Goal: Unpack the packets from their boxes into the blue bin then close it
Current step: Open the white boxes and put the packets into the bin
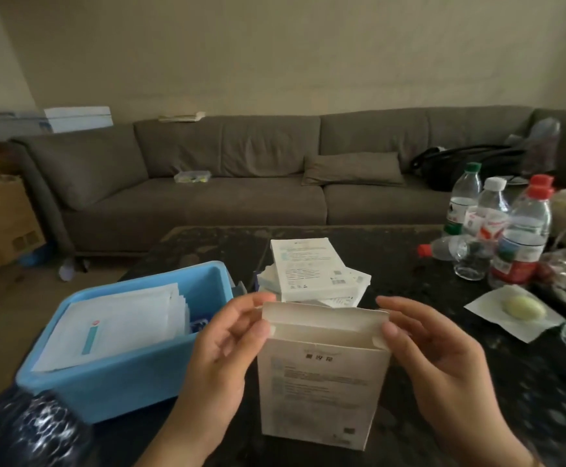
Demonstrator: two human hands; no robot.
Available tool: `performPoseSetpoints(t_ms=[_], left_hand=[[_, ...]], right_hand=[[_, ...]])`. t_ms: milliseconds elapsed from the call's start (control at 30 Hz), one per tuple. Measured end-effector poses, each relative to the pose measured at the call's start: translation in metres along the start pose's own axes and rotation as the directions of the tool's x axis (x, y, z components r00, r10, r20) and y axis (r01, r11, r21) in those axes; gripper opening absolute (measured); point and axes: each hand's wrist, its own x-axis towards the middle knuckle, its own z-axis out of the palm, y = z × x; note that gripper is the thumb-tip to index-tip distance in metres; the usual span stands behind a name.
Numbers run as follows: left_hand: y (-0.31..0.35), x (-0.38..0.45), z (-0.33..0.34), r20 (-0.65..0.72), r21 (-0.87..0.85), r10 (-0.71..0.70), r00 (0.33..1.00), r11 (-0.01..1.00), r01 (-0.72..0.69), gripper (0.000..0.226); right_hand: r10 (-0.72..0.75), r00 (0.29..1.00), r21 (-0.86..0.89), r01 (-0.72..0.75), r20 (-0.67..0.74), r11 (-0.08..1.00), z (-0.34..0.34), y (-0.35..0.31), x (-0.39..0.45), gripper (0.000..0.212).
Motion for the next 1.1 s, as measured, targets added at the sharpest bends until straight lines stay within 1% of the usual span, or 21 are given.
performPoseSetpoints(t_ms=[67,100,133,167,200,233,267,333,400,433,467,567,633,700,767,800,833,900,967,1033,1100], left_hand=[[-0.004,0.001,-0.004,-0.027,-0.096,-0.039,0.999,0.995,0.036,0.031],[-0.006,0.0,-0.005,-0.038,-0.116,-0.052,0.998,0.992,0.047,0.025],[-0.007,-0.001,-0.005,-0.042,-0.119,-0.056,0.998,0.992,0.051,0.02],[-0.007,-0.001,-0.006,-0.049,-0.113,-0.048,0.998,0.993,0.042,0.014],[-0.007,-0.001,-0.006,-0.056,-0.105,-0.031,0.998,0.994,0.025,0.014],[-0.008,-0.002,-0.007,-0.049,-0.101,-0.016,0.999,0.995,0.011,0.017],[-0.009,-0.002,-0.01,-0.023,-0.107,-0.01,1.0,0.994,0.008,0.024],[-0.008,-0.003,-0.017,0.085,-0.162,-0.033,0.996,0.986,0.047,0.037],[-0.008,-0.003,-0.023,0.173,-0.22,-0.055,0.983,0.971,0.093,0.039],[-0.007,-0.004,-0.024,0.187,-0.225,-0.053,0.981,0.97,0.095,0.038],[-0.008,-0.004,-0.023,0.18,-0.215,-0.047,0.983,0.973,0.086,0.039],[-0.01,-0.006,-0.016,0.096,-0.155,-0.014,0.995,0.988,0.029,0.04],[-0.009,-0.006,-0.01,0.059,-0.079,0.044,0.997,0.996,-0.039,0.036],[-0.008,-0.007,-0.006,0.036,0.016,0.107,0.994,0.994,-0.107,0.026],[-0.009,-0.008,-0.003,-0.005,0.105,0.152,0.988,0.983,-0.15,0.013],[-0.009,-0.008,-0.001,-0.027,0.139,0.172,0.985,0.976,-0.167,0.011],[-0.009,-0.009,0.001,-0.042,0.158,0.189,0.981,0.971,-0.18,0.012],[-0.009,-0.01,0.003,-0.033,0.159,0.215,0.976,0.965,-0.207,0.014],[-0.01,-0.011,0.003,0.003,0.159,0.212,0.977,0.965,-0.21,0.014],[-0.012,-0.013,0.001,0.06,0.12,0.173,0.983,0.977,-0.179,0.014],[-0.013,-0.015,0.001,0.139,0.084,0.152,0.978,0.983,-0.165,0.021]], right_hand=[[-0.063,0.997,-0.008,0.064,0.047,0.998,-0.002,0.005,0.001,0.023],[-0.085,0.991,-0.016,0.087,0.104,0.996,-0.001,0.006,0.0,0.014],[-0.105,0.984,-0.034,0.111,0.142,0.993,0.0,0.006,-0.001,0.014],[-0.114,0.983,-0.071,0.126,0.143,0.99,0.002,0.007,-0.003,0.022],[-0.112,0.986,-0.1,0.124,0.12,0.987,0.005,0.006,-0.003,0.024],[-0.099,0.992,-0.108,0.108,0.082,0.988,0.007,0.007,-0.003,0.02],[-0.085,0.995,-0.103,0.09,0.055,0.991,0.009,0.007,-0.003,0.013],[-0.041,0.999,-0.082,0.041,0.009,0.996,0.013,0.008,-0.001,0.004],[0.0,1.0,-0.074,-0.001,-0.018,0.997,0.012,0.008,-0.001,0.006],[0.006,1.0,-0.089,-0.006,-0.008,0.996,0.012,0.006,-0.001,0.006],[0.003,1.0,-0.112,-0.001,0.015,0.994,0.012,0.005,-0.001,0.014],[0.034,0.997,-0.147,-0.022,0.076,0.989,0.008,0.003,-0.001,0.049],[0.069,0.993,-0.151,-0.054,0.094,0.987,0.005,-0.001,0.0,0.058],[0.086,0.992,-0.135,-0.073,0.089,0.988,0.005,-0.004,0.002,0.053],[0.109,0.99,-0.126,-0.097,0.088,0.987,0.004,-0.005,0.002,0.028],[0.126,0.988,-0.131,-0.114,0.092,0.985,0.004,-0.004,0.002,0.014],[0.138,0.986,-0.151,-0.123,0.094,0.981,0.005,-0.004,0.002,0.012],[0.148,0.983,-0.191,-0.127,0.104,0.973,0.005,-0.004,0.001,0.021],[0.124,0.983,-0.221,-0.093,0.133,0.971,0.005,-0.005,0.0,0.02],[0.107,0.978,-0.253,-0.06,0.177,0.966,0.004,-0.007,-0.001,0.017],[0.095,0.978,-0.261,-0.044,0.188,0.964,0.005,-0.009,-0.001,0.042]])
